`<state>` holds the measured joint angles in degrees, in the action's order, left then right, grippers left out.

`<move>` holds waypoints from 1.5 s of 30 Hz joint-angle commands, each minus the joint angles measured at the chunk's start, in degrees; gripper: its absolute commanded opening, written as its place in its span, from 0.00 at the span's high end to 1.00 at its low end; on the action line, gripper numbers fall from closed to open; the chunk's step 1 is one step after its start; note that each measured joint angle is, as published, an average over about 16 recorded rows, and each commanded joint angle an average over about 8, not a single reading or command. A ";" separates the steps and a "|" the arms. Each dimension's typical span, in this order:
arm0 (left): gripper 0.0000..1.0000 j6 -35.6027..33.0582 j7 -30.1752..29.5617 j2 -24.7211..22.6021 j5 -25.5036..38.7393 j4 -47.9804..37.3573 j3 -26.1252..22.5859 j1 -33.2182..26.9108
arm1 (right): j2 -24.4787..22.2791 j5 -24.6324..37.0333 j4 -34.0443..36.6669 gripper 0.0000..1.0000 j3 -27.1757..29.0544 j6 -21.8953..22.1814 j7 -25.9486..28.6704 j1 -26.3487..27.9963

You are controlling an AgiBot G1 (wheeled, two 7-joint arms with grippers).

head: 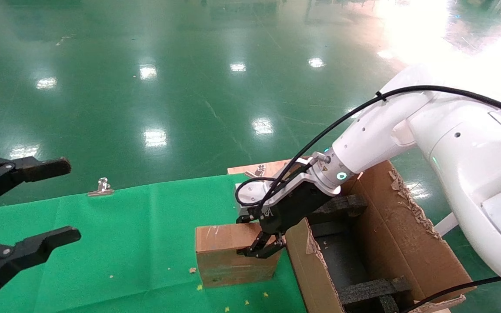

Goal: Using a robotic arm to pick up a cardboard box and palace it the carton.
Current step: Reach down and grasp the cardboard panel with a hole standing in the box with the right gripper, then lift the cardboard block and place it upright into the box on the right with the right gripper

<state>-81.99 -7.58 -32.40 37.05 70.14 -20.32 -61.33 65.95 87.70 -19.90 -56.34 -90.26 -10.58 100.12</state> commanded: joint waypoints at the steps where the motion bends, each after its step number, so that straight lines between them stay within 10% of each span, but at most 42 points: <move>1: 0.00 0.00 0.00 0.00 0.00 0.00 0.00 0.00 | -0.02 -0.02 -0.03 1.00 0.01 -0.01 0.03 -0.02; 17: 0.00 0.00 0.00 0.00 0.00 0.00 0.00 0.00 | -4.32 -4.68 -2.59 1.00 -0.80 -1.42 -3.04 4.81; 31: 0.00 0.00 0.00 0.00 0.00 0.00 0.00 0.00 | -19.08 -21.51 -13.96 1.00 -8.03 -1.48 -1.85 16.69; 45: 0.00 0.00 0.00 0.00 0.00 0.00 0.00 0.00 | -35.27 -23.03 -15.45 1.00 -19.21 -1.17 -2.72 25.10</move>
<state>-81.99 -7.58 -32.40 37.05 70.14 -20.32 -61.33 30.74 64.59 -35.27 -75.66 -91.42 -13.20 124.92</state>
